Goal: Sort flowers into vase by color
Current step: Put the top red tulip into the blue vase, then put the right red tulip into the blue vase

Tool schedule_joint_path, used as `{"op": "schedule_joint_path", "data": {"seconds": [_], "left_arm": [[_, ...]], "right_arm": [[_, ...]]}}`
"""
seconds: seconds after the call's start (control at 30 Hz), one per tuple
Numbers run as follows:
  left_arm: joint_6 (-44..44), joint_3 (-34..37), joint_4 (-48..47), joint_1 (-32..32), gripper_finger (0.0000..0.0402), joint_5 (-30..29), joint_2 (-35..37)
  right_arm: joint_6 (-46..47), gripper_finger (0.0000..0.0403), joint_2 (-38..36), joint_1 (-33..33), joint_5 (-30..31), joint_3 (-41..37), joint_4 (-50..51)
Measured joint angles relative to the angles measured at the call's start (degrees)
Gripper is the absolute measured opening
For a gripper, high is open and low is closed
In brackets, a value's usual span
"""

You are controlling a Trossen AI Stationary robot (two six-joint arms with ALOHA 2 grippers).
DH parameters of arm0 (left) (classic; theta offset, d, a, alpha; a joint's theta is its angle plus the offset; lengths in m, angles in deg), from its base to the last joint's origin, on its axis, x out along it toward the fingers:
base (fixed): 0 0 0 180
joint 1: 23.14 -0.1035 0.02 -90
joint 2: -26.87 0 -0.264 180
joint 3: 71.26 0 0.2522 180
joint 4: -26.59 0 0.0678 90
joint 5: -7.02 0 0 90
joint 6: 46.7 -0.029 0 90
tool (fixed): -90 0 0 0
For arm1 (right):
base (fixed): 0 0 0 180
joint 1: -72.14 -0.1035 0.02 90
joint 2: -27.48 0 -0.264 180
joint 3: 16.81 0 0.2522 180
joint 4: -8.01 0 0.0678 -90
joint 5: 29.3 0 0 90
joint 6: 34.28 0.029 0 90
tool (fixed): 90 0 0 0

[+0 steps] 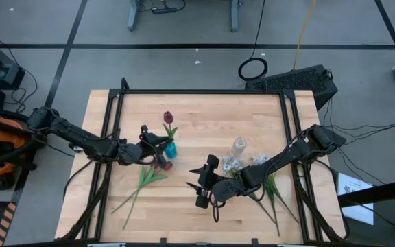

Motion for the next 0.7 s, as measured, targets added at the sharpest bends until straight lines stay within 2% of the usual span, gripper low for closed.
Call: {"op": "schedule_joint_path", "data": {"seconds": [0.17, 0.33, 0.5, 0.7], "left_arm": [[-0.03, 0.00, -0.32, 0.00, 0.0131, 0.03, 0.00], [-1.40, 0.00, -0.30, 0.00, 0.0181, 0.03, 0.00], [-2.06, 0.00, -0.30, 0.10, 0.0209, 0.03, 0.53], [-3.90, 0.00, -0.49, 1.76, 0.0217, 0.05, 4.04]], "right_arm": [[0.00, 0.0203, 0.00, 0.00, 0.00, 0.00, -0.01], [0.00, 0.0203, 0.02, 0.00, 0.00, 0.00, 0.01], [0.42, 0.0203, 0.04, 0.00, -0.24, 0.00, 0.64], [0.42, 0.0203, 0.04, -0.01, -0.27, 0.00, 0.97]]}}
